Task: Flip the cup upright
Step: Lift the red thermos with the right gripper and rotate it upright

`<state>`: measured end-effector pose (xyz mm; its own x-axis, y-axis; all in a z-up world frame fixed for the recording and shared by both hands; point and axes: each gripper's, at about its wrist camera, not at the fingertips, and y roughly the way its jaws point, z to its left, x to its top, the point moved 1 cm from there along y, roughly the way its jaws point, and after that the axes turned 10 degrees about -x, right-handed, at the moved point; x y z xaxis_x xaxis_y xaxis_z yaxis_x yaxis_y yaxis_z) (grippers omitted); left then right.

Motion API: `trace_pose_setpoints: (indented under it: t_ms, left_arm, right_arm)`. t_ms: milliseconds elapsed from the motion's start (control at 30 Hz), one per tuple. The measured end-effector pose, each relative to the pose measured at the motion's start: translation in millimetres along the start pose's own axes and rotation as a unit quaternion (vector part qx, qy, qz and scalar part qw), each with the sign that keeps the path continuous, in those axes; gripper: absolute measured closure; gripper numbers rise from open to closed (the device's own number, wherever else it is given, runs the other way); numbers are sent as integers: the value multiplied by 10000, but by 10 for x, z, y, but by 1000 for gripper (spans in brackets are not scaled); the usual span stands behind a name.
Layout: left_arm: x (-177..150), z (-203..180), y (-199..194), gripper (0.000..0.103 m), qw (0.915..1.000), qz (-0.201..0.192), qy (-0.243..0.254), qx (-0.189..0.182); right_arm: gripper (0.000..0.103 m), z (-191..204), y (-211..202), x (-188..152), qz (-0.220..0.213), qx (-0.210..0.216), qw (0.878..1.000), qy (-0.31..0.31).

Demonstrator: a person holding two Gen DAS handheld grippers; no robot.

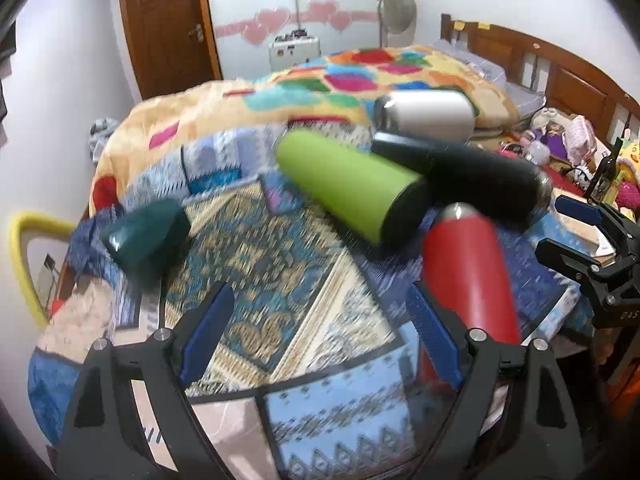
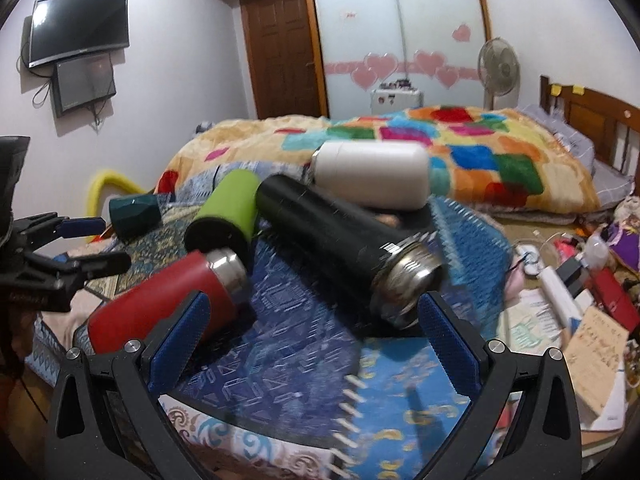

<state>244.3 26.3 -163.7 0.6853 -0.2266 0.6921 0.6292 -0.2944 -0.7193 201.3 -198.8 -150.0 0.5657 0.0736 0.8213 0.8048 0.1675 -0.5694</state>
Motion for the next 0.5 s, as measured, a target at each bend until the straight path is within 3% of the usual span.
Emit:
trace_pose_setpoints:
  t_ms: [133,500]
  left_arm:
    - [-134,36,10,15,9999,46,40,84]
    - [-349,-160,-1,16,9991,27,-38,-428]
  right_arm:
    - [0,215,106,-55,160,68,9991,-393]
    - [0,299,80,-10,178,-120,9946,-1015]
